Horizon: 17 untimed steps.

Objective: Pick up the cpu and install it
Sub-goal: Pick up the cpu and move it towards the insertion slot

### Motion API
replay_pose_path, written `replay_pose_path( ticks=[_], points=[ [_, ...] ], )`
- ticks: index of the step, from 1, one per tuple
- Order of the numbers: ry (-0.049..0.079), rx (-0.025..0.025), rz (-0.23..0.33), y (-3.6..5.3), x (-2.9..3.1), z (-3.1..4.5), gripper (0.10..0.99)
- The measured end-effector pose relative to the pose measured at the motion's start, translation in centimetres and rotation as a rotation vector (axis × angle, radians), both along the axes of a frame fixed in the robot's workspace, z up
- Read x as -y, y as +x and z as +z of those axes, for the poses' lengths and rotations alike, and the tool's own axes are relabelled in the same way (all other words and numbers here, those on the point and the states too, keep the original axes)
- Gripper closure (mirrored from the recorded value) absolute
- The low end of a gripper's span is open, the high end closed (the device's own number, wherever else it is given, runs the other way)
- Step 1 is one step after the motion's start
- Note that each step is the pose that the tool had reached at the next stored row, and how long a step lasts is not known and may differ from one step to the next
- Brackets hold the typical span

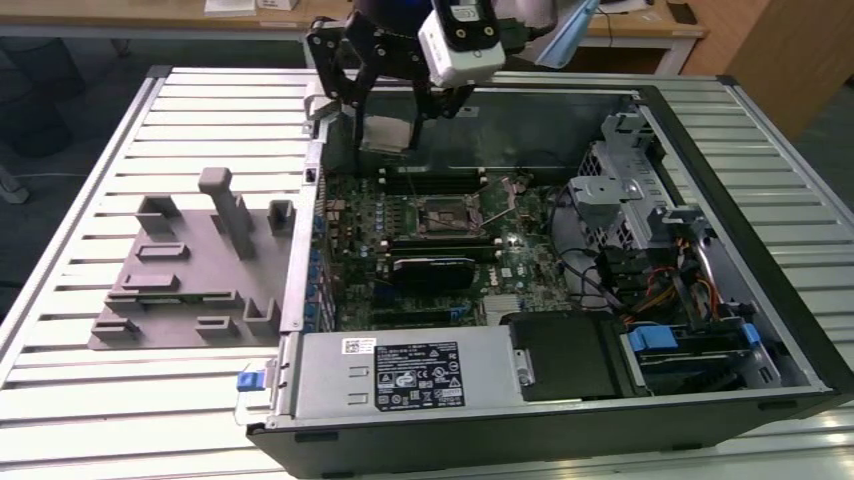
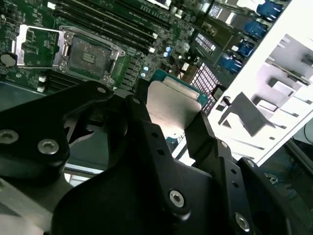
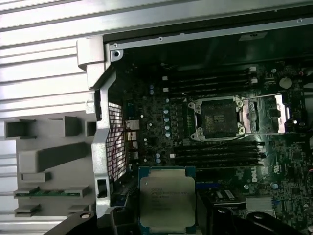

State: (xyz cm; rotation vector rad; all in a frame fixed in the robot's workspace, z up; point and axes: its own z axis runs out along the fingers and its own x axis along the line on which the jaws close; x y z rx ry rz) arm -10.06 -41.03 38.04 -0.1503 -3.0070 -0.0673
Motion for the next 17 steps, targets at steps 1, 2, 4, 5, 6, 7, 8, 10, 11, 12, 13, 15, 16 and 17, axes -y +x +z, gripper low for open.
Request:
replay_pose_path(
  ticks=[1, 2, 4, 5, 6, 7, 8, 10, 11, 12, 13, 15, 16, 17],
  points=[
    [0.0, 0.0001, 0.0, 0.18, 0.0, -0.04, 0.541],
    [0.0, 0.0002, 0.0, 0.29, 0.0, -0.1, 0.541],
    [0.0, 0.0, 0.0, 0.37, 0.0, -0.24, 0.541],
    [0.0, 0.0005, 0.0, 0.37, 0.0, -0.36, 0.541],
    [0.0, 0.0018, 0.0, 0.38, 0.0, -0.48, 0.541],
    [0.0, 0.0036, 0.0, 0.38, 0.0, -0.61, 0.541],
    [0.0, 0.0054, 0.0, 0.38, 0.0, -0.73, 0.541],
    [0.0, 0.0088, 0.0, 0.38, 0.0, -0.99, 0.541],
    [0.0, 0.0105, 0.0, 0.38, 0.0, -1.11, 0.541],
    [0.0, 0.0125, 0.0, 0.38, 0.0, -1.21, 0.541],
    [0.0, 0.0146, 0.0, 0.38, 0.0, -1.31, 0.541],
    [0.0, 0.0193, -0.001, 0.38, 0.0, -1.49, 0.541],
    [0.0, 0.0222, -0.001, 0.39, 0.0, -1.56, 0.541],
    [0.0, 0.0259, -0.001, 0.4, 0.0, -1.62, 0.541]
  ],
)
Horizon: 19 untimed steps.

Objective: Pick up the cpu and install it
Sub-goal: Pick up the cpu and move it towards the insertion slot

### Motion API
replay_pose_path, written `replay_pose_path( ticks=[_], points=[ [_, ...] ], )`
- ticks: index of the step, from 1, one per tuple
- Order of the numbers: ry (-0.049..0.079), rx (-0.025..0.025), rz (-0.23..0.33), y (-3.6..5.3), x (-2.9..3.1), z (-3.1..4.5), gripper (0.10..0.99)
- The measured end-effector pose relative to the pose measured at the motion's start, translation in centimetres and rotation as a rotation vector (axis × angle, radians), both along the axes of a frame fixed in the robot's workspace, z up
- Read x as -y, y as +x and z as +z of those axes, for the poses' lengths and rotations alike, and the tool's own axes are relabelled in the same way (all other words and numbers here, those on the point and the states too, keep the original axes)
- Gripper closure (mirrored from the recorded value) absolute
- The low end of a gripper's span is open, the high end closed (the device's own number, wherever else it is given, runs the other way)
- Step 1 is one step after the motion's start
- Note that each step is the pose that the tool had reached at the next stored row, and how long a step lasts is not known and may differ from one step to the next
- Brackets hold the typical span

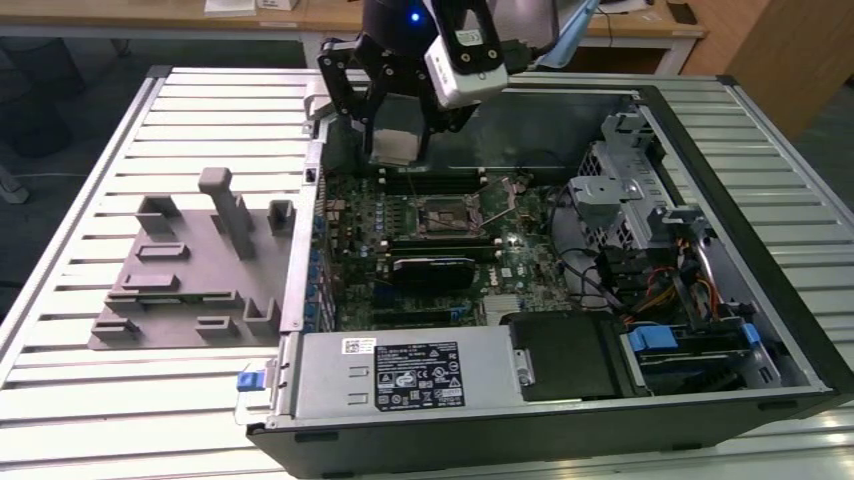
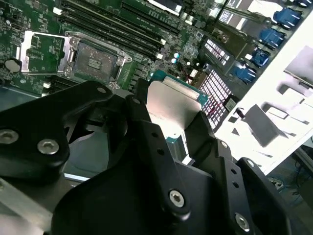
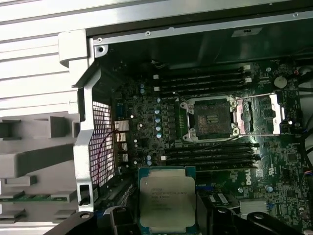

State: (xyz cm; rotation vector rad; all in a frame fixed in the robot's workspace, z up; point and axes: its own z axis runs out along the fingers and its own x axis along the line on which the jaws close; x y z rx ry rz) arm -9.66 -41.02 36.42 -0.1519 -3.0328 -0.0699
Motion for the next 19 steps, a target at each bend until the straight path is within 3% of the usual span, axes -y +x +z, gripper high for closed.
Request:
replay_pose_path(
  ticks=[3, 7, 14, 16, 19],
  points=[
    [0.0, 0.0133, 0.0, 0.07, 0.0, -0.15, 0.541],
    [0.0, 0.0361, 0.0, 0.21, 0.0, -0.31, 0.541],
    [0.0, 0.0853, 0.0, 0.48, 0.0, -0.54, 0.541],
    [0.0, 0.0955, 0.0, 0.49, 0.0, -0.67, 0.541],
    [0.0, 0.1033, 0.0, 0.51, -0.01, -0.97, 0.541]
  ],
)
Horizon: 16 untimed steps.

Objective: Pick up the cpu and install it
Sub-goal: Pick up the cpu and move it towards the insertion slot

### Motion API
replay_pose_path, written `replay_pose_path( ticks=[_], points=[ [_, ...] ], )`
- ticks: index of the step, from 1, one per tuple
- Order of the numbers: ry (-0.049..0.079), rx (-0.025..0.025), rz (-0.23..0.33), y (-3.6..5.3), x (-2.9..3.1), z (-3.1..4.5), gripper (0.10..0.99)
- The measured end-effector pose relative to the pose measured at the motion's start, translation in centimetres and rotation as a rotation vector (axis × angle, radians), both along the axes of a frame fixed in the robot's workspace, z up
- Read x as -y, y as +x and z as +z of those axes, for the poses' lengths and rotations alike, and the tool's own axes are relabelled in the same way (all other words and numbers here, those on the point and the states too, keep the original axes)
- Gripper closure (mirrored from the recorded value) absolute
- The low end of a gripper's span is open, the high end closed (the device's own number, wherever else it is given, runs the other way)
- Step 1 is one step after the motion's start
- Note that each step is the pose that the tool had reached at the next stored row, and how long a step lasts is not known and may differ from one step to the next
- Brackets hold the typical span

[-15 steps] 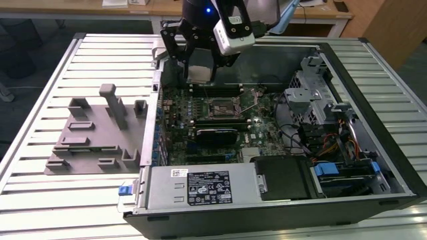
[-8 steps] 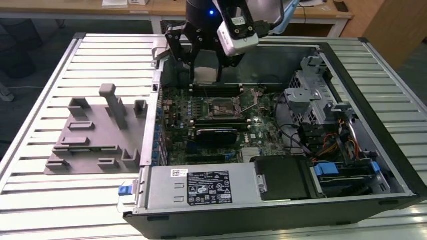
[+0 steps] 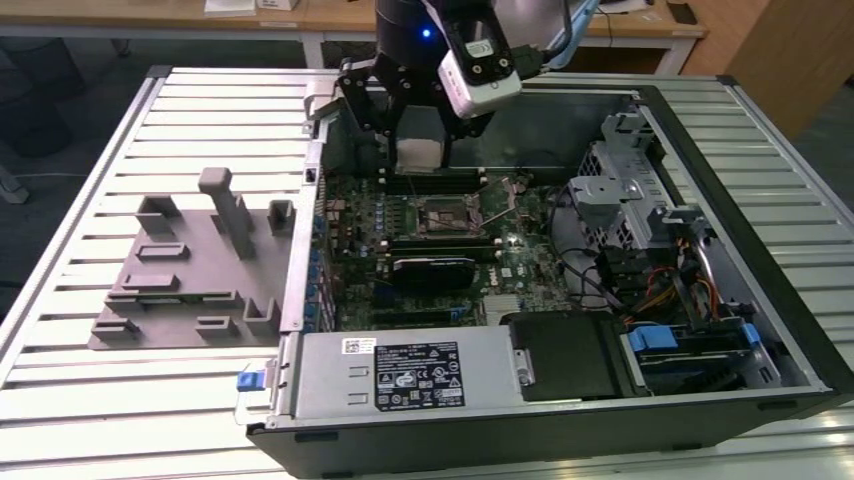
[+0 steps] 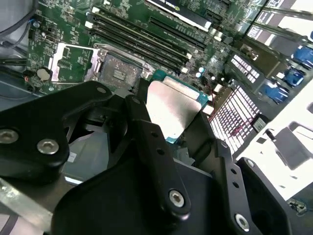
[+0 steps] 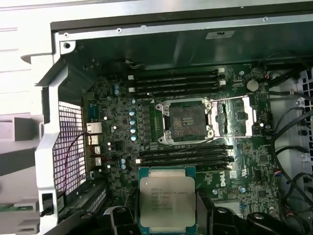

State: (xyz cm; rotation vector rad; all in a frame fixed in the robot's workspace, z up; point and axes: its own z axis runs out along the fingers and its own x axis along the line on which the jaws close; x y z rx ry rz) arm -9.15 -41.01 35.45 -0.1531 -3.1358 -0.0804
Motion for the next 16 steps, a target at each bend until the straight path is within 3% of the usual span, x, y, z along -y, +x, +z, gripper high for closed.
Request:
replay_pose_path(
  ticks=[8, 16],
  points=[
    [0.001, 0.003, 0.0, 0.32, -0.2, -1.11, 0.541],
    [0.006, 0.0042, 0.0, 0.55, -0.66, -1.66, 0.541]
  ],
)
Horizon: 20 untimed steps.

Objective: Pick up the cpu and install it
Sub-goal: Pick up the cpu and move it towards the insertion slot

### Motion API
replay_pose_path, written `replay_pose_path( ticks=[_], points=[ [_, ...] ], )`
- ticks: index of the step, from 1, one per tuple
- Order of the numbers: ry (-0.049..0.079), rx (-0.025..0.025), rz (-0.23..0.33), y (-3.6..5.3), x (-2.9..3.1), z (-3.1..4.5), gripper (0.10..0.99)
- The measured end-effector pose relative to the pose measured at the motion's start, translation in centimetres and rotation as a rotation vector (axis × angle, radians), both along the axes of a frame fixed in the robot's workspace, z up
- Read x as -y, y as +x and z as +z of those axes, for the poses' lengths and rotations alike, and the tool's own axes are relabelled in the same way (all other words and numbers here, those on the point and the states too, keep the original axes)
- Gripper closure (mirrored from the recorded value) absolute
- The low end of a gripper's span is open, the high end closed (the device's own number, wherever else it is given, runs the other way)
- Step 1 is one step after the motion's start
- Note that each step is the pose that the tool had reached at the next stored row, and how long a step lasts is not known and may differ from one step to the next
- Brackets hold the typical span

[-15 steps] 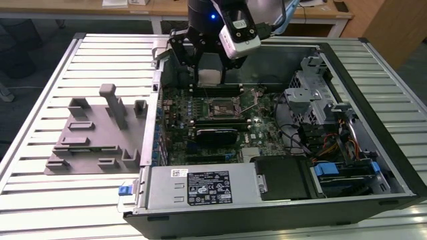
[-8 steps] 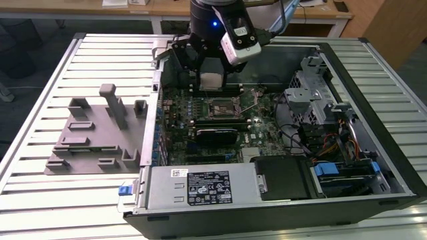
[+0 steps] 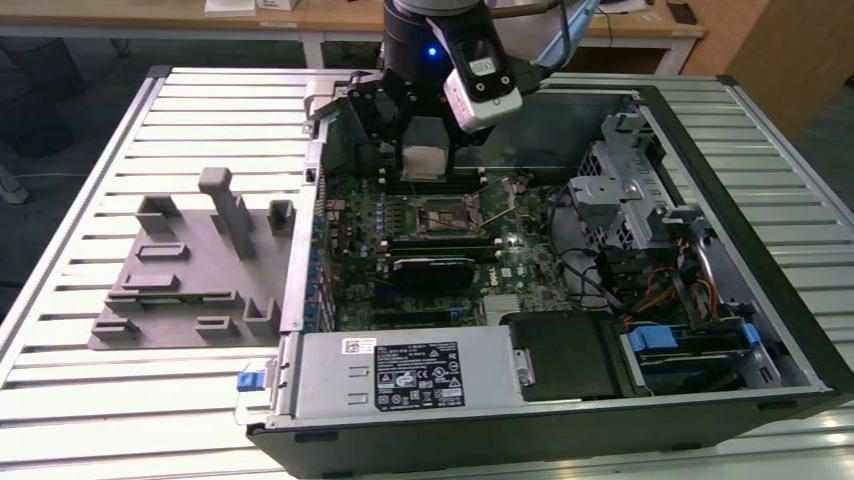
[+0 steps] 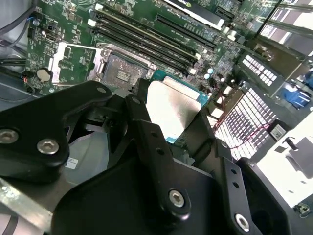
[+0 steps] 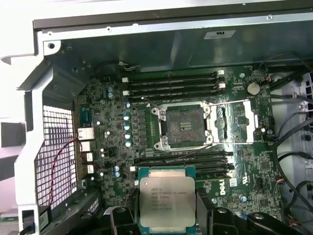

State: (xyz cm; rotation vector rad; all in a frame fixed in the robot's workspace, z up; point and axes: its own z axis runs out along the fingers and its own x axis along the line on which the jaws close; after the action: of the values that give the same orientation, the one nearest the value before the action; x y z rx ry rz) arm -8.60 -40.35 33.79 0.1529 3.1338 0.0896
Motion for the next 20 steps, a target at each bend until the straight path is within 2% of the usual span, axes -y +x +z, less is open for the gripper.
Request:
replay_pose_path(
  ticks=[11, 20],
  points=[
    [0.0, -0.0001, 0.0, 0.57, -0.29, -0.69, 0.541],
    [0.0, -0.0001, 0.0, 0.87, -0.62, -1.95, 0.541]
  ],
)
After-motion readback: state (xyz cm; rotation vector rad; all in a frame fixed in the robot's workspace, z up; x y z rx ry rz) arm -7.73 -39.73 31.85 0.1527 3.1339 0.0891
